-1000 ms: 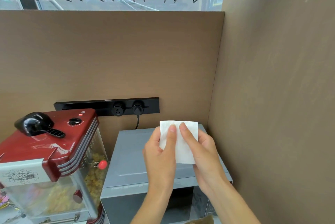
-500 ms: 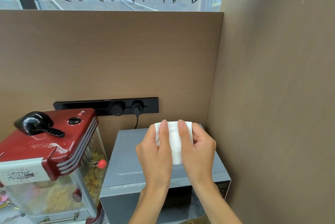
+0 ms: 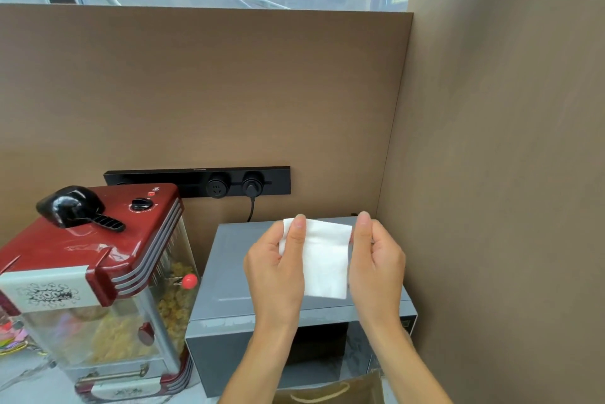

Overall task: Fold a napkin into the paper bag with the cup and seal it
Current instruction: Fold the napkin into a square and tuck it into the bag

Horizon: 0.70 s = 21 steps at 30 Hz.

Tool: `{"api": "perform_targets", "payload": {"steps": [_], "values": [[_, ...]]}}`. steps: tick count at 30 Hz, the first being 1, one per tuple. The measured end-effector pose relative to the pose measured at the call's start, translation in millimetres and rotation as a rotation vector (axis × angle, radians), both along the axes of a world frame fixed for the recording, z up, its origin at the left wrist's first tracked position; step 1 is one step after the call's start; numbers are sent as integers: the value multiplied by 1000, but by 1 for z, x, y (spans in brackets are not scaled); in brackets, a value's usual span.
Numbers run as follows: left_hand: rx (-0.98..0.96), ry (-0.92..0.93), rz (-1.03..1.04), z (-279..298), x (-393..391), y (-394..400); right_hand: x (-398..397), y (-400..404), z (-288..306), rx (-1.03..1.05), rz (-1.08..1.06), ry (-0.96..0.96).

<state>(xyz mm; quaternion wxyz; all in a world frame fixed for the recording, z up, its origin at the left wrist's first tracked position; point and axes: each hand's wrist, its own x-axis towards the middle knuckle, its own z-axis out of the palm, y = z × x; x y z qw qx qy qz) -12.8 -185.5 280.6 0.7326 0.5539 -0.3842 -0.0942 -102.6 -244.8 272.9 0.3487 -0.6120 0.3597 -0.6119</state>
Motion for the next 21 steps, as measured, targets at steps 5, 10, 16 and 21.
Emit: {"api": "perform_targets", "payload": {"steps": [5, 10, 16, 21], "values": [[270, -127, -337, -1, 10, 6, -33, -12, 5, -74, 339, 198], [422, -95, -555, -7, 7, 11, -48, -7, 0, 125, 773, 514], [464, -60, -609, -20, 13, 30, -60, 10, -24, 249, 704, 521], [343, 309, -500, -45, 2, 46, -56, 23, -40, 306, 555, 314]]}}
